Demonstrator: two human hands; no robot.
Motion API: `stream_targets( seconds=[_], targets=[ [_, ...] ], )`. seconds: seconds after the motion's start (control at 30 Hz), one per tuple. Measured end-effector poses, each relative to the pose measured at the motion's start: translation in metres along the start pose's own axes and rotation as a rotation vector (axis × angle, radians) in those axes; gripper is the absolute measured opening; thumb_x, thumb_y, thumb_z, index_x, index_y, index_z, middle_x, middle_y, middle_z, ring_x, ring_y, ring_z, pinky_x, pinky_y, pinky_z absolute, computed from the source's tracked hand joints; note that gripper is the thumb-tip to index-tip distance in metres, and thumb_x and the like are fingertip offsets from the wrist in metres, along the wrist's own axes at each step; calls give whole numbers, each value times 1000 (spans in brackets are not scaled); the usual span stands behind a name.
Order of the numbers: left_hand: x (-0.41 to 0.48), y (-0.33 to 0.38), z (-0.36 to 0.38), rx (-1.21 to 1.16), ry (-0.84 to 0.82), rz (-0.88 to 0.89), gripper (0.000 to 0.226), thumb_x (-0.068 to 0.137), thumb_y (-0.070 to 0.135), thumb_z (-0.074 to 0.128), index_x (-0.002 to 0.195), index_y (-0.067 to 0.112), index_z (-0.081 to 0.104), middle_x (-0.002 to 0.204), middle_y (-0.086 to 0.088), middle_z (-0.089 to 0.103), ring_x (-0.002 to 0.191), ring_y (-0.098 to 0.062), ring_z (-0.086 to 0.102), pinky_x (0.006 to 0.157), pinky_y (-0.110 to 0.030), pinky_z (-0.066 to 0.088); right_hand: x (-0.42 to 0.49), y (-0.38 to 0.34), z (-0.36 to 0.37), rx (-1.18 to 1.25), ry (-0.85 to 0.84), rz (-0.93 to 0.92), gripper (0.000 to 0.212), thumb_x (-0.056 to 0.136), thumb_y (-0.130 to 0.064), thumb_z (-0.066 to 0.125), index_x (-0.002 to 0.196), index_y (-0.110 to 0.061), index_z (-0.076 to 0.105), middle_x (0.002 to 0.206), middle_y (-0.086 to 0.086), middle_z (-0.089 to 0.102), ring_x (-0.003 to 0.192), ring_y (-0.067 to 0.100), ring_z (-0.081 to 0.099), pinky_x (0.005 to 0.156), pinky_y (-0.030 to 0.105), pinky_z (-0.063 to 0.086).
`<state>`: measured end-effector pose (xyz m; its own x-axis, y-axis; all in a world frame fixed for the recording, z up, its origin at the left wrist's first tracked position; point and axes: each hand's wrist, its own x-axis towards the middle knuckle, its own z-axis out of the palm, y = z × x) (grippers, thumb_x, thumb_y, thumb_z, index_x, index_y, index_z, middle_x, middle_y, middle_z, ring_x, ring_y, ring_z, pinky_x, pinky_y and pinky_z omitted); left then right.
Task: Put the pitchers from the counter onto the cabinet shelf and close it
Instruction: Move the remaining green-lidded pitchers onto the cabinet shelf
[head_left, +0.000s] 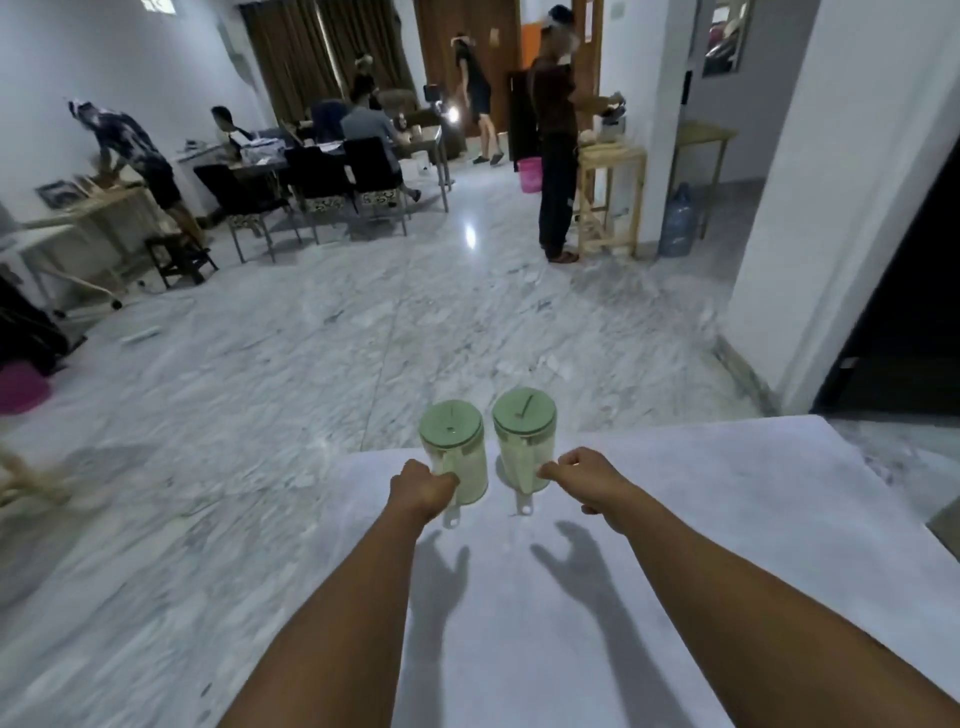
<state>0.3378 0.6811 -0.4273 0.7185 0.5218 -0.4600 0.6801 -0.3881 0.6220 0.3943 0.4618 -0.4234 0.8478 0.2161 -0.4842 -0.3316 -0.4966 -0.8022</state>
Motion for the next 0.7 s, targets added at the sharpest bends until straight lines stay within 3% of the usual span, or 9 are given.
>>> stream_targets(
  seconds=[0.07,0.1,0.17,0.23,0.4,0.53,0.7],
  targets=[
    [27,-10,15,-16,43,-80,78,82,43,69,144,5,41,147,-20,44,132,-37,47,102,-38,42,35,4,17,0,-66,45,23,88,-29,68,82,-17,49,76,-2,46,63,14,43,57,25,33],
    [37,-14,22,-18,67,-94,80,82,43,71,145,6,39,147,-19,44,133,-36,47,103,-38,41,50,6,25,13,-95,55,26,87,-30,70,96,-15,51,88,-1,52,72,15,50,63,25,40],
    [50,-18,34,-36,106,-82,80,79,42,76,143,7,43,144,-18,47,131,-35,49,100,-36,42,78,14,39,43,-125,66,53,81,-36,77,122,-13,52,114,3,57,98,21,57,82,31,47],
    [65,-21,42,-57,123,-65,68,79,37,78,134,7,53,134,-16,58,123,-34,57,92,-33,44,99,20,49,66,-100,80,72,71,-42,81,130,-10,55,125,5,62,108,24,62,92,38,51],
    [81,-12,48,-79,106,-34,31,83,28,70,108,10,71,108,-13,73,106,-36,65,87,-36,51,126,22,56,149,-65,88,60,53,-43,75,107,-16,72,104,8,74,95,26,71,91,46,58],
    [75,7,40,-168,101,-23,28,80,32,68,96,10,72,91,-7,74,91,-31,70,81,-36,56,109,1,37,157,26,63,27,70,-28,68,90,-11,72,93,13,74,92,31,70,82,40,55],
    [38,39,22,-277,20,87,32,84,28,67,98,0,71,77,-10,70,55,-21,70,59,-27,49,60,-17,-9,163,78,31,20,81,-21,65,90,-4,64,70,11,66,64,25,69,65,33,47]
  ],
)
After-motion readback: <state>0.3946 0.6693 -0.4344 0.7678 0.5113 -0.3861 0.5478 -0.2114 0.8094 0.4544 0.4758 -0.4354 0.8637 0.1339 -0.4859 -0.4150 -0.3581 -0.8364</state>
